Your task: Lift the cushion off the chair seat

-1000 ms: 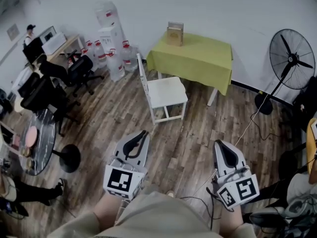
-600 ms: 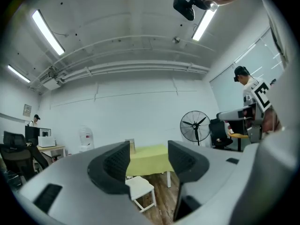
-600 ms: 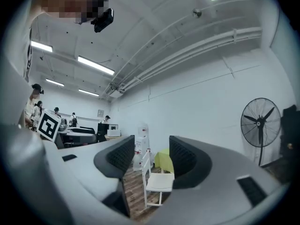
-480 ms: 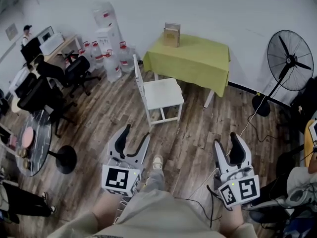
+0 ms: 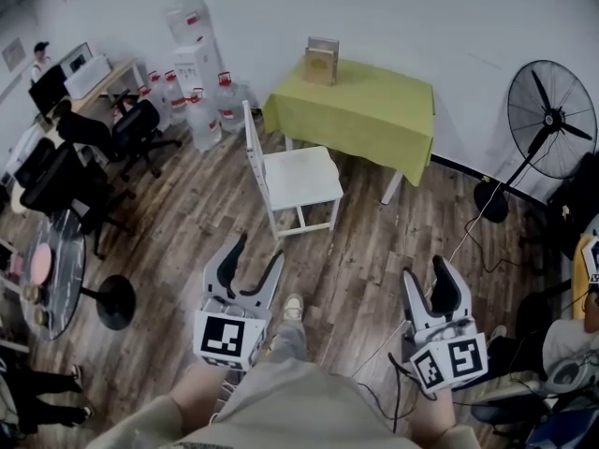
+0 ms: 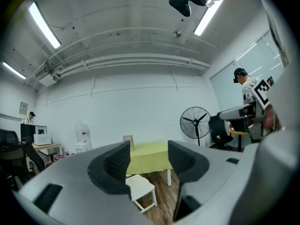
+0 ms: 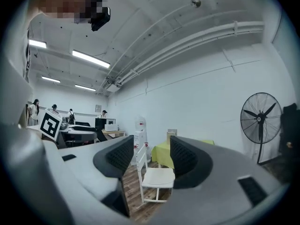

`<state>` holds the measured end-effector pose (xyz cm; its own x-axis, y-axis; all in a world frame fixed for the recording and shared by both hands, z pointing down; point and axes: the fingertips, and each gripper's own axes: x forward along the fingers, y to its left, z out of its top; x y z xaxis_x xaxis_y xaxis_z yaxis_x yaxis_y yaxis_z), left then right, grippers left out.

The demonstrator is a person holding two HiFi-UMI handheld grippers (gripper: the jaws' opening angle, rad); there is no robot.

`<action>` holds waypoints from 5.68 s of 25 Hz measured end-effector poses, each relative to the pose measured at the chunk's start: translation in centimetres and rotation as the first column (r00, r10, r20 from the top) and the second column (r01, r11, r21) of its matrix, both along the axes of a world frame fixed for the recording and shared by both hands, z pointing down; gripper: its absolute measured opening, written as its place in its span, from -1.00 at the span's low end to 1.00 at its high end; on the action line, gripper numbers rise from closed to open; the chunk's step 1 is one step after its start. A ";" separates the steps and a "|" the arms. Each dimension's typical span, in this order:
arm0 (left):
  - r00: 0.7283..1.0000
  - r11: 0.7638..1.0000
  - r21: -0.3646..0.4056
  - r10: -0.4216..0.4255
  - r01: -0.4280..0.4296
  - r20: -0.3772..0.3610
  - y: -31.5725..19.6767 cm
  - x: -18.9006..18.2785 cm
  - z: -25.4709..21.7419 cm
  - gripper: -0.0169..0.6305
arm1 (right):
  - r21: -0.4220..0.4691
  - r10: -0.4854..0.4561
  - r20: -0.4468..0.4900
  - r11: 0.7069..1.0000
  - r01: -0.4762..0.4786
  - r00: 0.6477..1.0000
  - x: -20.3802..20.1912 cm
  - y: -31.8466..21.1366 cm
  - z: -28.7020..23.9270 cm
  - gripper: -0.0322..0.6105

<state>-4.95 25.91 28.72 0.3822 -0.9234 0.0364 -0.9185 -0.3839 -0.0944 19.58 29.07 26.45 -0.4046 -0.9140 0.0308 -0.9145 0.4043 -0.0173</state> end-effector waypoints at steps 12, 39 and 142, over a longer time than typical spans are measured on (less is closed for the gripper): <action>1.000 0.998 -0.054 -0.030 0.030 0.007 -14.8 -4.2 1.4 -0.18 | -0.095 -0.038 -0.060 0.995 0.032 0.997 -3.3 -14.7 1.6 -0.14; 0.999 0.984 -0.175 0.040 -0.041 -0.008 -46.5 -9.0 5.0 -0.17 | -0.079 0.026 0.020 0.997 -0.025 0.999 -9.3 -46.3 2.5 -0.14; 0.849 0.281 -0.908 -0.512 0.309 0.131 -76.5 -15.2 72.6 -0.02 | -0.892 -0.341 0.020 0.419 0.171 0.940 -10.6 -89.5 72.3 0.03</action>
